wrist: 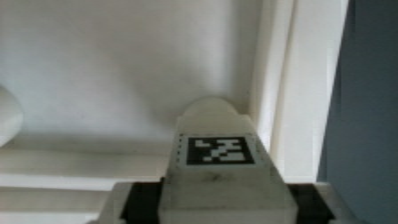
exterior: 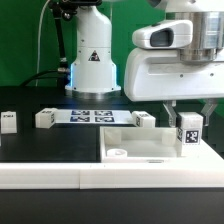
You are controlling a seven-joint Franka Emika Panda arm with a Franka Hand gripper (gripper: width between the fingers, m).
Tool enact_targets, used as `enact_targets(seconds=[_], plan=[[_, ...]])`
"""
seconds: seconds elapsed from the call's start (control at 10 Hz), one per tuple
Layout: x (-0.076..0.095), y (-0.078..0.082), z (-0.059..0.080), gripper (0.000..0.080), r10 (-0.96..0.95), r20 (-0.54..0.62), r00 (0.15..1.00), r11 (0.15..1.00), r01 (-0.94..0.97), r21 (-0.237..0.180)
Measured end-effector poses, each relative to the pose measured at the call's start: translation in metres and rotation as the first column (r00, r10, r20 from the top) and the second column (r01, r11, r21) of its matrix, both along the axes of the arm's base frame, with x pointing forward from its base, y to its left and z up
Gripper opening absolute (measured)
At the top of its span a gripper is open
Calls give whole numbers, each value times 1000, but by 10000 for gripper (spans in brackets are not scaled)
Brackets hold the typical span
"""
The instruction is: Assemble one leg
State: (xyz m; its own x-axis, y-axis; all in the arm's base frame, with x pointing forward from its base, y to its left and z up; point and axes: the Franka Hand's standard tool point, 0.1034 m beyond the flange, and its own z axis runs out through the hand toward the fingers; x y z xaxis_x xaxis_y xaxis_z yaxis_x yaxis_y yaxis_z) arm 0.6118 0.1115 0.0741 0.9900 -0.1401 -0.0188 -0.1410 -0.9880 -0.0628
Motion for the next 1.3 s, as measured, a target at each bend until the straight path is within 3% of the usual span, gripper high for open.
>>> enact_targets(seconds=[0.3, 0.5, 0.8, 1.1, 1.2, 1.3], plan=[[0, 4, 0, 291, -398, -26, 917, 917, 398, 11], [1, 9, 0, 291, -648, -44, 760, 760, 649, 15], [2, 10, 0, 291, -828, -63, 557, 558, 830, 8], [3, 10, 0, 291, -867, -70, 493, 494, 869, 4], [3, 10, 0, 291, -860, -69, 505, 506, 862, 5], [3, 9, 0, 404, -839, -66, 540, 541, 841, 8]])
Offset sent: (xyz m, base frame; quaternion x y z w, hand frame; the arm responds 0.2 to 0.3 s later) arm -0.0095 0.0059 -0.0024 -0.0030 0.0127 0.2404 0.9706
